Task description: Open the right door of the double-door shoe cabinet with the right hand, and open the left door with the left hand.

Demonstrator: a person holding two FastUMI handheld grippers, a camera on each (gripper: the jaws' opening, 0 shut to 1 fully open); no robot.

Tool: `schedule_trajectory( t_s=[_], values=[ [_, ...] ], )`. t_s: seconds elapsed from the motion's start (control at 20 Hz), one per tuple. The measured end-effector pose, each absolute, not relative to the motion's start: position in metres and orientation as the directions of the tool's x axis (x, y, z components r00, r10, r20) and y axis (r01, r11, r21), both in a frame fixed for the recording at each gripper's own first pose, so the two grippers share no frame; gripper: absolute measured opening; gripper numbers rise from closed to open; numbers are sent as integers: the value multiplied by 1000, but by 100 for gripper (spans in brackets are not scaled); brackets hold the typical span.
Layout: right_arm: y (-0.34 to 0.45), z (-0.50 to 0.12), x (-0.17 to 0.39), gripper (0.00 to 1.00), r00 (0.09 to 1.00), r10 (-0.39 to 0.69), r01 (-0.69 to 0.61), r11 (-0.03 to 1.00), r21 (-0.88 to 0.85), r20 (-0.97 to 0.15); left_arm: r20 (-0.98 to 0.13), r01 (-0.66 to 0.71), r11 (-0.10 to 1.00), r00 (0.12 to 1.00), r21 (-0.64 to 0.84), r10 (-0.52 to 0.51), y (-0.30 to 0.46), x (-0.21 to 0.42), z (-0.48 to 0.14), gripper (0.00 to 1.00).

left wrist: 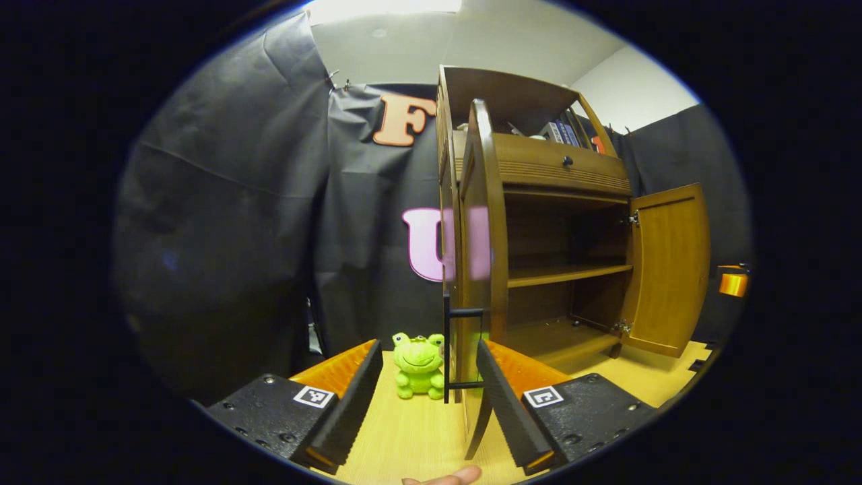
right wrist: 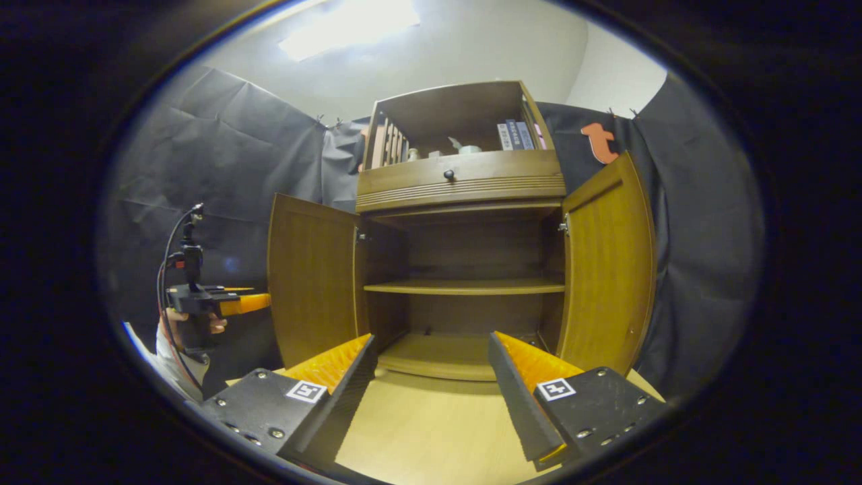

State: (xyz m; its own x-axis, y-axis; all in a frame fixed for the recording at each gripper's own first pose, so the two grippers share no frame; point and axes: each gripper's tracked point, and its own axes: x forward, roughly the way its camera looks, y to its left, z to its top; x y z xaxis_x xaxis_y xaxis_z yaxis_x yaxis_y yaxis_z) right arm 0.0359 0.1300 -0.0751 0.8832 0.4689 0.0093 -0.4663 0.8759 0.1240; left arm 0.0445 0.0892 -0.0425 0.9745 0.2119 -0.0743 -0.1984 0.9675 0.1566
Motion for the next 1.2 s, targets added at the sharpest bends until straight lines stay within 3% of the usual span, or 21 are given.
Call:
schedule_trajectory(
  t_s=[0.2,0.55,1.05,1.15,1.2],
  values=[
    [120,-70,37,97,893,449,-448,884,131,19,-23,-231,954,971,188,240,64,37,-22,92],
    [95,-47,37,98,907,418,-422,898,125,59,4,-141,973,990,181,143,-10,51,-6,95],
    [50,-45,57,98,943,332,-332,942,50,15,-13,-73,988,997,136,76,-113,109,-17,99],
    [43,-51,65,98,949,316,-315,948,33,-9,-11,-84,990,996,112,85,-121,122,-18,95],
    [42,-53,70,98,950,312,-311,950,25,-21,-6,-88,991,996,98,89,-125,128,-17,99]
  ],
)
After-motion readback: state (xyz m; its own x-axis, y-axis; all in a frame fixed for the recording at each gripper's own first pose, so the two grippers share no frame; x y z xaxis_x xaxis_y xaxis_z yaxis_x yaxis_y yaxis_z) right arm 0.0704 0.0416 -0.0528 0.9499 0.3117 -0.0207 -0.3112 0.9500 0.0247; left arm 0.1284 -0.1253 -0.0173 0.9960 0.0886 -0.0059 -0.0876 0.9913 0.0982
